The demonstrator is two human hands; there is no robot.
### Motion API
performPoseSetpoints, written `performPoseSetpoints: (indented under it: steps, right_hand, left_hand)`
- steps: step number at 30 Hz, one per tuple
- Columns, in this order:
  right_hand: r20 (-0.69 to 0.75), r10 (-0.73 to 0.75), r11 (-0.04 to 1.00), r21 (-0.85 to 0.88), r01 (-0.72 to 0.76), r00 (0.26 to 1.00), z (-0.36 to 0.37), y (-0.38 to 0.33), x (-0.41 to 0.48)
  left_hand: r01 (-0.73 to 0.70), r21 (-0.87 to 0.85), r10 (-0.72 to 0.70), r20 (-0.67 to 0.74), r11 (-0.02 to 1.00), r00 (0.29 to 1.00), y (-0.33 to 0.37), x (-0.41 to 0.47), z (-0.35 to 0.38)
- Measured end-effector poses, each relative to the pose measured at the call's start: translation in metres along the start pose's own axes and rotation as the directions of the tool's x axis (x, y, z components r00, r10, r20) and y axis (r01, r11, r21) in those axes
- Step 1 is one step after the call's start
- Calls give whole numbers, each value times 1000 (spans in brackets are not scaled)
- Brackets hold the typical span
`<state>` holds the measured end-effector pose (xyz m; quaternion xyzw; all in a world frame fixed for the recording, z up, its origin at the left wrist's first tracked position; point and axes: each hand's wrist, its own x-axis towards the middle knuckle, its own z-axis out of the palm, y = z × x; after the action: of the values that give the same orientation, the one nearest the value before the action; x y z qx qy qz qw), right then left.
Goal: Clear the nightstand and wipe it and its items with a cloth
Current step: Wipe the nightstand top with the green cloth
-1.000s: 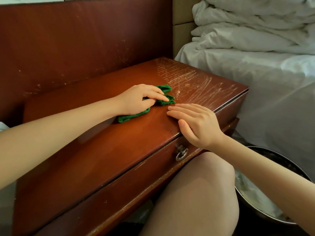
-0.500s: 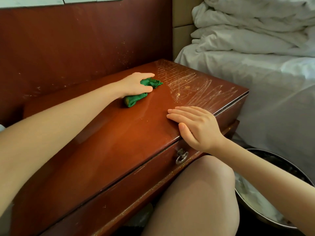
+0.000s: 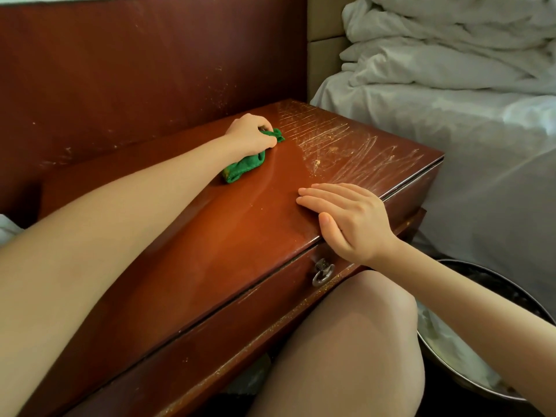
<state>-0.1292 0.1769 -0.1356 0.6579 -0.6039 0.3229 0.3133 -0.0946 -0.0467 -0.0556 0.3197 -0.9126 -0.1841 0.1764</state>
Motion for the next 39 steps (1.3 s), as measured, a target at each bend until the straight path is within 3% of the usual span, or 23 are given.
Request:
performPoseSetpoints:
  steps: [5, 9, 16, 22, 28, 33, 36, 39]
  right_hand:
    - [-20, -5, 1000, -5, 5, 1000, 1, -1, 0]
    - [-23, -11, 1000, -1, 11, 1000, 1, 0, 0]
    - [-21, -12, 1000, -1, 12, 1000, 1, 0, -1]
    - [-21, -6, 1000, -3, 6, 1000, 1, 0, -1]
    - [-15, -9, 1000, -11, 9, 1000, 1, 0, -1]
    - [-6, -6, 1000, -3, 6, 1000, 0, -1, -1]
    - [-7, -8, 1000, 3, 8, 1000, 0, 0, 0]
    - [-10, -18, 1000, -6, 18, 1000, 0, 0, 0]
  left_hand:
    - [-111, -5, 111, 72, 994, 991, -5, 5, 1]
    - [-123, 22, 120, 122, 992, 985, -3, 13, 1]
    - [-206, 163, 177, 173, 965, 969, -6, 17, 7]
    - [-402, 187, 366, 198, 896, 909, 1, -16, 0]
    - [-564, 87, 529, 254, 821, 809, -8, -66, -15]
    - [-561, -44, 541, 336, 827, 771, -16, -67, -26]
    - [-512, 25, 491, 251, 859, 835, -16, -51, -25]
    - [-363, 110, 338, 195, 925, 921, -18, -30, -20]
